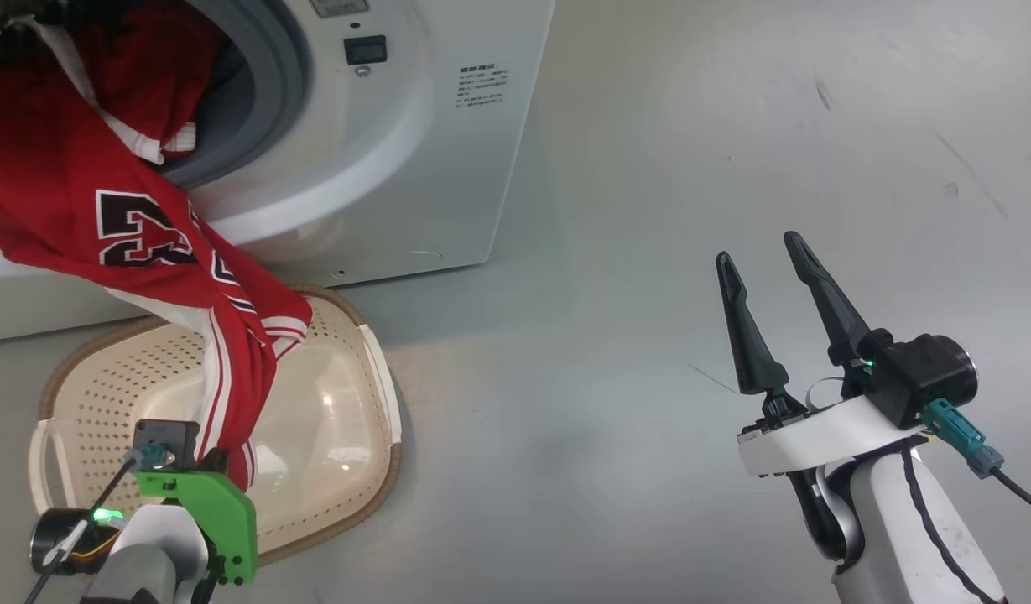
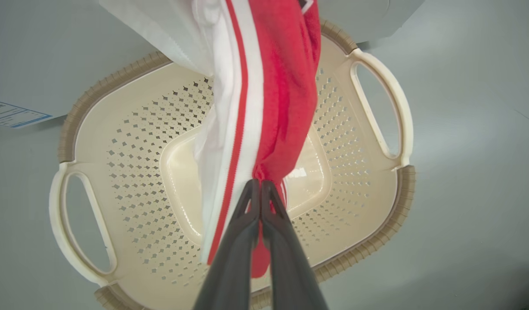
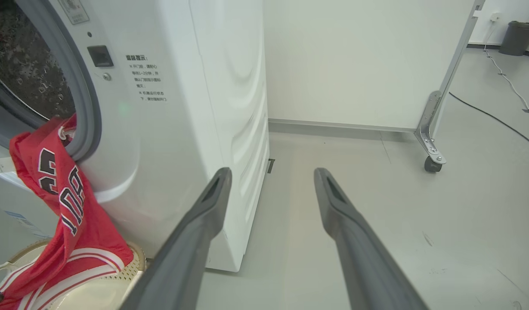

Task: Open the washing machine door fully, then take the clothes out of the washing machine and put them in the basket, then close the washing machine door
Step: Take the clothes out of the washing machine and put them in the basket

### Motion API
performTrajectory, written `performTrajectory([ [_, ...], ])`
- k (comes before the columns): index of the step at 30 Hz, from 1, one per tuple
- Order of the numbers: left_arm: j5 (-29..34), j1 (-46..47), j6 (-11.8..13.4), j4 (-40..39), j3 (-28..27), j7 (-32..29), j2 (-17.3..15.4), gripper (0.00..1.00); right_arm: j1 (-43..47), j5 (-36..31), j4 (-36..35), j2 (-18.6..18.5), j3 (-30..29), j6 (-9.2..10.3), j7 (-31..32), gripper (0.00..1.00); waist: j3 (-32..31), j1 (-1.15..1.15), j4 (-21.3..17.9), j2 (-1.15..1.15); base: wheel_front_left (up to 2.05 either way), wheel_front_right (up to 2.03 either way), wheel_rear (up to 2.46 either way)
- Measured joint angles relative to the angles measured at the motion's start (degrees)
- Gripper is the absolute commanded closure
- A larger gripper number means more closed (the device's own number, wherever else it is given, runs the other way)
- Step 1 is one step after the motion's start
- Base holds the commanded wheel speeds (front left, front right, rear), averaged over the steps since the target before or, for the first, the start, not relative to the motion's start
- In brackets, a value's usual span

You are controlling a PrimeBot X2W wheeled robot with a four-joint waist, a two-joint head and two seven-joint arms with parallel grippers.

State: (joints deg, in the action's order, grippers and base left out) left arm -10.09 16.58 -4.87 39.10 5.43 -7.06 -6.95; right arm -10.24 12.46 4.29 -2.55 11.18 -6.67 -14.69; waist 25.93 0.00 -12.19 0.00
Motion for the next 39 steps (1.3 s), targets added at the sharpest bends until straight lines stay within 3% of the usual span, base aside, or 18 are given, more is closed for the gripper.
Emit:
performTrajectory([
  [11,0.11,4.11,0.55,7.1,-0.19,0.96,-0.33,1.0,-1.24,0.41,-0.19,0.01,-0.79,-0.26,0.0,0.0,4.06,0.0,-3.9,0.0,0.0,0.0,0.0],
  [25,0.12,6.67,0.55,12.65,0.03,3.2,-0.18,1.0,-1.47,0.69,-0.11,0.03,-0.68,-0.25,0.0,0.0,4.42,0.0,-4.12,0.0,0.0,0.0,0.0],
  [26,0.12,6.79,0.55,13.04,0.05,3.52,-0.08,0.9,-1.52,0.68,-0.07,0.03,-0.67,-0.25,0.0,0.0,4.36,0.0,-4.08,0.0,0.0,0.0,0.0],
  [27,0.12,6.94,0.55,13.62,0.12,3.78,0.09,0.52,-1.62,0.68,0.02,0.03,-0.68,-0.24,0.0,0.0,4.27,0.0,-4.02,0.0,0.0,0.0,0.0],
  [28,0.12,7.04,0.54,14.17,0.24,3.88,0.29,0.0,-1.67,0.68,0.11,0.03,-0.7,-0.24,0.0,0.0,4.12,0.0,-3.95,0.0,0.0,0.0,0.0],
  [39,0.08,7.7,0.54,17.51,0.19,8.35,1.21,0.0,-1.67,0.49,1.31,0.02,-1.1,-0.24,0.0,0.0,0.97,0.0,-2.42,0.0,0.0,0.0,0.0],
])
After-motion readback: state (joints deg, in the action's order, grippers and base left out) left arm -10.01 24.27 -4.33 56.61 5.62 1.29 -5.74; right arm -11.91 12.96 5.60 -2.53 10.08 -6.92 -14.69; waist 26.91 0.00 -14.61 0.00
